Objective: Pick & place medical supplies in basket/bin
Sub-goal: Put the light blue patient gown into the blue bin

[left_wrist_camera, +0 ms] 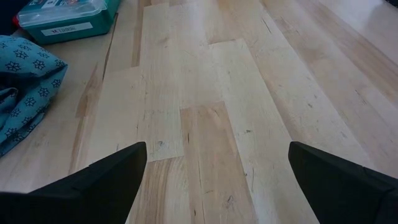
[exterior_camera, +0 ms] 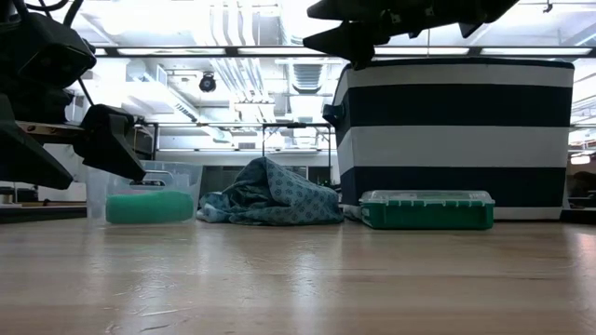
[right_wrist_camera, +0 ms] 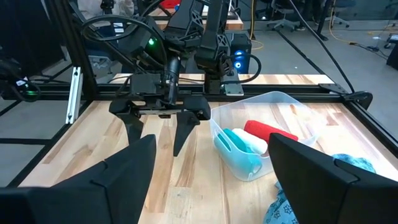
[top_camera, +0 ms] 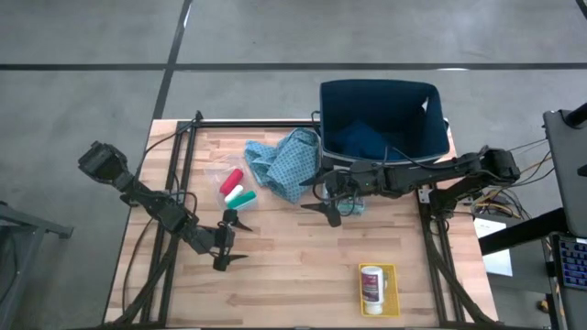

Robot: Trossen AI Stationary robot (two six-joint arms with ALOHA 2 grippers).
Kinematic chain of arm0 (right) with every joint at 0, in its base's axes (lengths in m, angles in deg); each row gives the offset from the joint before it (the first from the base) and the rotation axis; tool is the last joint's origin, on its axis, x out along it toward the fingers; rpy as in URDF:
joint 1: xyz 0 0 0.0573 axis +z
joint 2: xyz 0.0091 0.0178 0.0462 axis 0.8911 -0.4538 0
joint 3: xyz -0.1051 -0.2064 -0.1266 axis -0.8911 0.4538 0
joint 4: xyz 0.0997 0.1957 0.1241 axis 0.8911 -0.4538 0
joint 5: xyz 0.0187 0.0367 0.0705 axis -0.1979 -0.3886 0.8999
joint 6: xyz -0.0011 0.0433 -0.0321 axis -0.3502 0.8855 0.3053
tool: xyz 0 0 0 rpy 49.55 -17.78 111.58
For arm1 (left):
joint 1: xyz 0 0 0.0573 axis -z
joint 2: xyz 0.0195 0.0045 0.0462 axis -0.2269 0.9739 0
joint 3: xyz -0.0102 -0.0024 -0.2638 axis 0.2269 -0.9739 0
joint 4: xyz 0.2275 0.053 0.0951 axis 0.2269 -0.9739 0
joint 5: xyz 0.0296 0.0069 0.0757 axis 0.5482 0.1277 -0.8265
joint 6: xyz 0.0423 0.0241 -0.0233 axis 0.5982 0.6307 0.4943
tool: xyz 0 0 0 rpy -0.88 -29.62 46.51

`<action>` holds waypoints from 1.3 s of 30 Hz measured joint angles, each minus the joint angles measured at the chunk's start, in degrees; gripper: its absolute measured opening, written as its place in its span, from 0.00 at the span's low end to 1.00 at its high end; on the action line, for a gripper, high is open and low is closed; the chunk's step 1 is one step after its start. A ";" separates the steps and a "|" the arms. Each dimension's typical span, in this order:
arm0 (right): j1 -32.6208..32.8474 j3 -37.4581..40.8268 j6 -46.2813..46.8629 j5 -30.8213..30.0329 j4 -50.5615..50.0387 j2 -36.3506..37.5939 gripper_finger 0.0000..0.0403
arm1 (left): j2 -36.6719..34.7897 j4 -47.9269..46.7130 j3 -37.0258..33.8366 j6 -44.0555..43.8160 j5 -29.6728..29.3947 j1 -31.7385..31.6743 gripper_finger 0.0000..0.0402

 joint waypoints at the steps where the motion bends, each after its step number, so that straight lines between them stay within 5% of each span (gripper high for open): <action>1: 0.00 0.00 0.01 0.00 -0.01 0.00 0.75 | 0.00 0.00 0.00 -0.02 0.00 0.02 0.99; 15: 0.00 0.00 -0.18 -0.02 0.00 0.00 0.77 | 0.00 0.00 0.00 0.10 -0.13 0.00 0.99; 21: 0.00 0.00 0.04 -0.02 0.00 0.00 0.78 | 0.00 0.04 0.02 -0.23 -5.84 -0.07 0.99; 31: 0.00 0.01 0.00 -0.05 0.00 0.00 0.75 | -0.24 1.53 0.63 -30.85 -8.90 -0.07 0.99; 35: -0.02 0.02 0.03 -0.09 0.07 0.00 0.75 | -2.91 -11.01 6.71 -35.62 -0.09 -1.17 0.99; 39: -0.02 0.02 0.06 -0.09 0.11 0.00 0.77 | -2.59 -22.70 16.15 -34.11 1.39 -0.93 0.99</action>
